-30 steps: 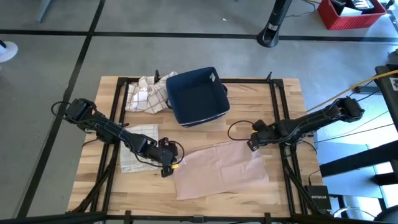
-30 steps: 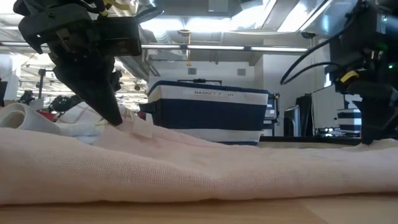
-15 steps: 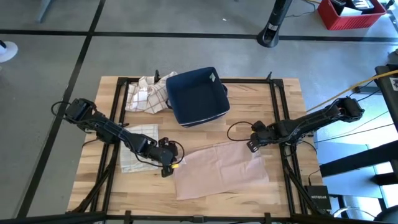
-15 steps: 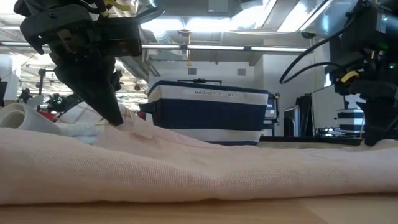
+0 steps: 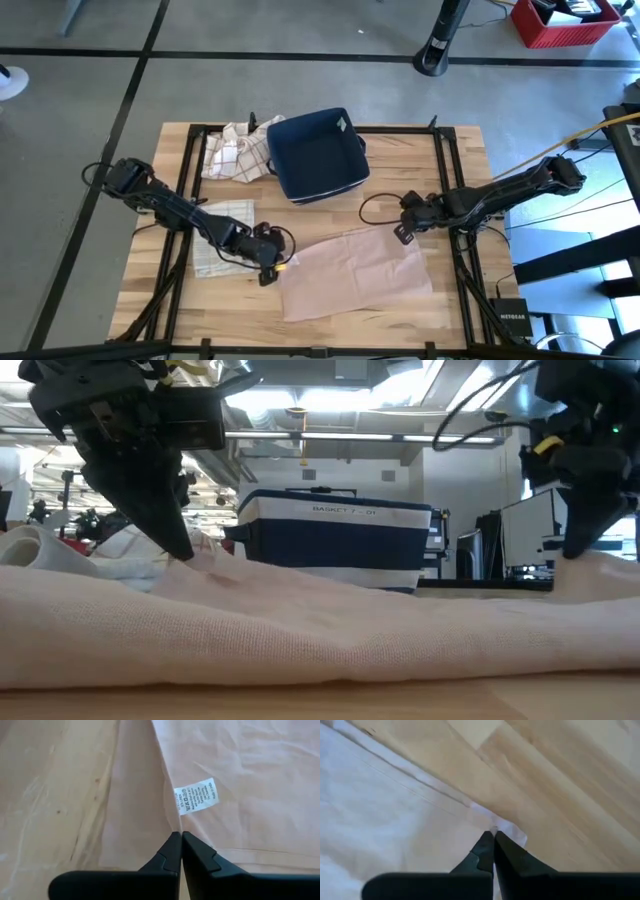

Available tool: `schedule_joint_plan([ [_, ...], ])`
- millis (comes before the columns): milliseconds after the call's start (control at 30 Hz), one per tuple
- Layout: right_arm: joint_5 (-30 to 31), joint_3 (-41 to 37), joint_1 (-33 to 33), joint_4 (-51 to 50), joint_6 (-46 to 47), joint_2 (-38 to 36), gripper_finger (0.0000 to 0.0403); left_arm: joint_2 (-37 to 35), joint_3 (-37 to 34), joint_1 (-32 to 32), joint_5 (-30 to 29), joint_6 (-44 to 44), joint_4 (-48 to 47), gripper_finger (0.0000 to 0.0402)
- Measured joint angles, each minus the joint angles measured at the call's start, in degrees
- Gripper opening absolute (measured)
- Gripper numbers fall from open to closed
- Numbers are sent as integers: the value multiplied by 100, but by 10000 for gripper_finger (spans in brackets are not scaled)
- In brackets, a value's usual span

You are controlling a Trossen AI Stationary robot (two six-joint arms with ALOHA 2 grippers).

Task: Fold towel
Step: Fold the pink towel on the table

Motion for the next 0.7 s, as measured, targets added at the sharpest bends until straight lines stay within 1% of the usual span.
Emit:
schedule_joint_plan([
  [167, 130, 92, -1, -92, -112, 0, 4, -215, 0, -43, -70, -308, -201, 1],
  [233, 124, 92, 22, -118, -142, 0, 4, -353, 0, -65, -218, -460, -395, 1],
  [433, 290, 92, 344, -141, -94, 0, 3, -722, 0, -65, -481, -986, -995, 1],
  [500, 495, 92, 462, -160, -7, 0, 2, -779, 0, -65, -569, -1128, -1192, 1],
  [600, 982, 90, 582, -165, 60, 2, 2, -778, 0, -55, -696, -1273, -1528, 1],
  [700, 1322, -50, 607, -3, 68, 11, 2, -696, 0, -56, -833, -1554, -1989, 1],
])
